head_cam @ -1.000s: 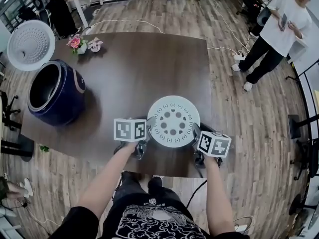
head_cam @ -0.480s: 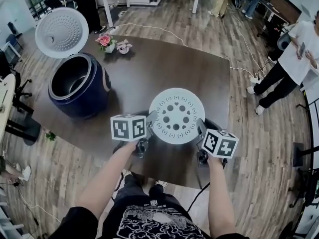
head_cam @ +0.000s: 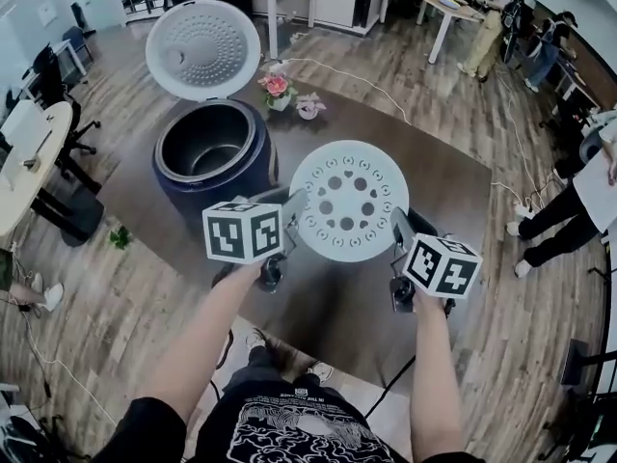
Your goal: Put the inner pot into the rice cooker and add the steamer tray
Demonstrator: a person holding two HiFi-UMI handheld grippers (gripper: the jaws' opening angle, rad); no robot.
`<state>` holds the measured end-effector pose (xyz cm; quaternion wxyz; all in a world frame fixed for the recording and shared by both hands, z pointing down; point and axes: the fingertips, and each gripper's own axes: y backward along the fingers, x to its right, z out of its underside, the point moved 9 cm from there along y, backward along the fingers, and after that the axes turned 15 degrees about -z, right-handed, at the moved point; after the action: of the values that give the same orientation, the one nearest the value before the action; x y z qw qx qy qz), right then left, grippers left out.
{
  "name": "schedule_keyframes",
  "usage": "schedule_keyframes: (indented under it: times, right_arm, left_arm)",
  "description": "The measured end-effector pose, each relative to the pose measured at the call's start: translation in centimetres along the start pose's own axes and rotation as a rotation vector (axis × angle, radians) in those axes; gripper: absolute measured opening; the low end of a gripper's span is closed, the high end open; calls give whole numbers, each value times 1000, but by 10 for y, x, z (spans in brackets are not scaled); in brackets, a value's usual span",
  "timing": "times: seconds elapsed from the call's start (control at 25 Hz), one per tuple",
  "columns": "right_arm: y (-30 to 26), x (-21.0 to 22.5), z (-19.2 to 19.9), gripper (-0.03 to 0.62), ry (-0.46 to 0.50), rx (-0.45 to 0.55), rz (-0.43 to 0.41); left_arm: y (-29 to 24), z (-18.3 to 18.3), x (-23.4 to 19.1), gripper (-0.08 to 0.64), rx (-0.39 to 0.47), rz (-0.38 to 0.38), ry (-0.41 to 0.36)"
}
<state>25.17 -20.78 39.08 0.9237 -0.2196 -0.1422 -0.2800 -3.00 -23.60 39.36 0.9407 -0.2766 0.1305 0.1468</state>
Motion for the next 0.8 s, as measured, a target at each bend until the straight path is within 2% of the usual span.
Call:
schedule_keyframes:
  times: [0.36, 0.6, 0.8]
  right_arm:
    - [-69, -64, -70, 80, 99, 46, -166]
    - [-124, -117, -86, 81, 146, 28, -245]
    - [-166, -154, -93, 80, 141, 16, -300]
  left_arm:
    - [47, -72, -60, 81, 170, -78, 62]
    - [77, -96, -122, 80, 231, -147, 104]
    - [99, -115, -163, 80, 271, -199, 113]
